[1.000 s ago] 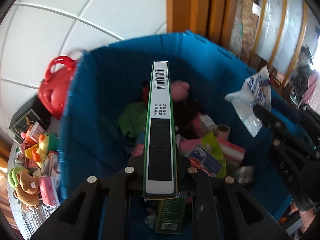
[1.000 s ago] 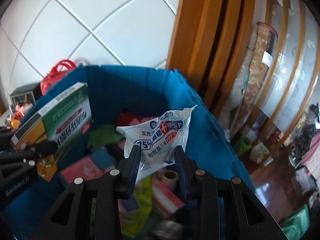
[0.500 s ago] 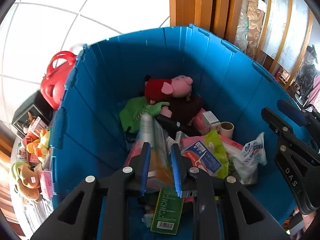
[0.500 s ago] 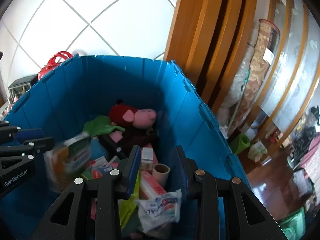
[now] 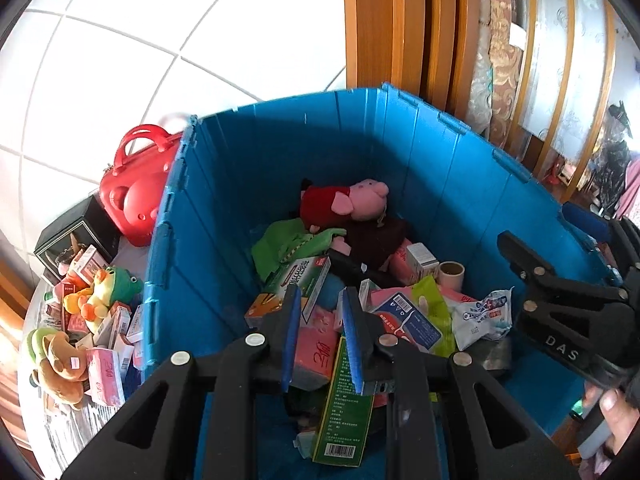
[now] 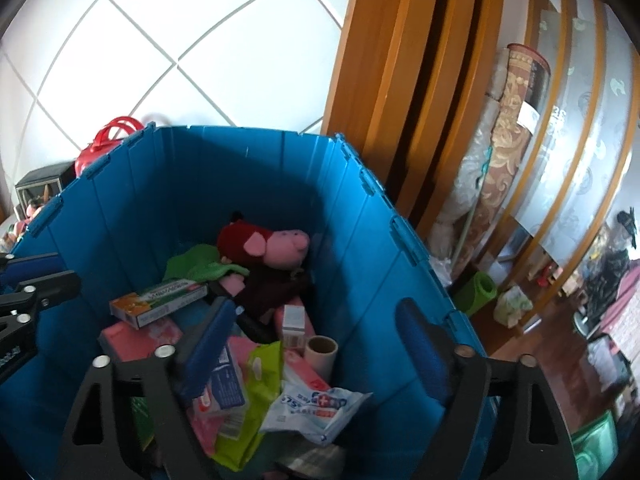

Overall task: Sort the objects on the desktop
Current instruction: 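Return both grippers from the bin to the table pile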

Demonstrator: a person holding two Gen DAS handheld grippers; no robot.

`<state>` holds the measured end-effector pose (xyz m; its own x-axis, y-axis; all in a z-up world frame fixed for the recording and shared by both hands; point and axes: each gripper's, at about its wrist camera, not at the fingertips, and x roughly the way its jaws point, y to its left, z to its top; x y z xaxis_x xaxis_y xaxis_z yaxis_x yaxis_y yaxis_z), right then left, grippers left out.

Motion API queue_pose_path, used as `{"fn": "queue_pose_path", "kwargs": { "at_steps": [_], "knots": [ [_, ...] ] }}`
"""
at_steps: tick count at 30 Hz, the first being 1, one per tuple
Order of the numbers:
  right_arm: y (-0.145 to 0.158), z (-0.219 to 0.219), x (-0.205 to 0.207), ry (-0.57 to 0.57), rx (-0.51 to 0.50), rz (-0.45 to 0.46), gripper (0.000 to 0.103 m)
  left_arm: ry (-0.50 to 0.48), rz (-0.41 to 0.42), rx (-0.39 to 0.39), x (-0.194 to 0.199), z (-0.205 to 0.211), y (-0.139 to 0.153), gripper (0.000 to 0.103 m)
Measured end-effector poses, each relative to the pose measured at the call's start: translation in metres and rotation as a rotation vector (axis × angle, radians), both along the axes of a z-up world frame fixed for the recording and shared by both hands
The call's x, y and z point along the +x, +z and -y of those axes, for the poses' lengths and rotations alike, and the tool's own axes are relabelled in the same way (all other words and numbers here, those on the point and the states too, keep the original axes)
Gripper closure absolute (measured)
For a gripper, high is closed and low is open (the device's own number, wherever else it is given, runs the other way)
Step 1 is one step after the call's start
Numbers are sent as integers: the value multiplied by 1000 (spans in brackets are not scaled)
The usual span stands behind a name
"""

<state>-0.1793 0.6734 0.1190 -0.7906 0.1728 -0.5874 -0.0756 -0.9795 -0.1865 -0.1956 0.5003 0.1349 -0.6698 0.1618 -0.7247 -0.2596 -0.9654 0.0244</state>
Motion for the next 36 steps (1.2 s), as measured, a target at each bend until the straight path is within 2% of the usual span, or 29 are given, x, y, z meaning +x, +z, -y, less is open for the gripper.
{"fn": "queue_pose_path", "kwargs": {
  "at_steps": [1, 4, 8, 12, 15, 17, 19, 20, 21, 23, 24, 26, 28, 29, 33, 36],
  "knots": [
    [2, 0, 2, -2, -6, -10, 0, 2, -13, 10, 3, 4, 2, 82],
    [11, 3, 14, 11, -56, -51, 0, 27, -77, 38, 17, 22, 12, 82],
    [28, 23, 32, 46, -89, -124, 0, 80, -177, 119, 38, 59, 26, 82],
    [42, 57, 46, 122, -129, -189, 0, 144, -251, 164, 56, 102, 34, 82],
    [48, 87, 52, 175, -154, -204, 0, 234, -300, 175, 68, 143, 32, 82],
    [50, 111, 54, 212, -168, -209, 0, 271, -332, 223, 77, 176, 28, 81],
    [52, 138, 55, 251, -180, -210, 0, 295, -351, 294, 85, 211, 23, 66],
    [52, 151, 56, 269, -186, -207, 0, 319, -358, 311, 88, 230, 20, 50],
    [53, 171, 56, 295, -196, -204, 0, 344, -374, 309, 92, 248, 16, 43],
    [52, 198, 58, 329, -204, -198, 0, 383, -415, 277, 101, 279, 8, 38],
    [51, 216, 59, 351, -207, -192, 0, 401, -426, 256, 105, 293, 3, 29],
    [45, 254, 58, 393, -216, -174, 0, 433, -410, 215, 110, 328, -10, 24],
    [36, 288, 55, 429, -226, -142, 0, 466, -356, 171, 110, 362, -28, 24],
    [29, 306, 52, 448, -232, -123, 0, 495, -299, 143, 108, 385, -43, 24],
    [-6, 374, 37, 495, -255, -24, 0, 549, -150, 129, 108, 456, -90, 24],
    [-35, 416, 22, 507, -261, 68, 0, 601, -104, 88, 112, 501, -113, 24]
  ]
}}
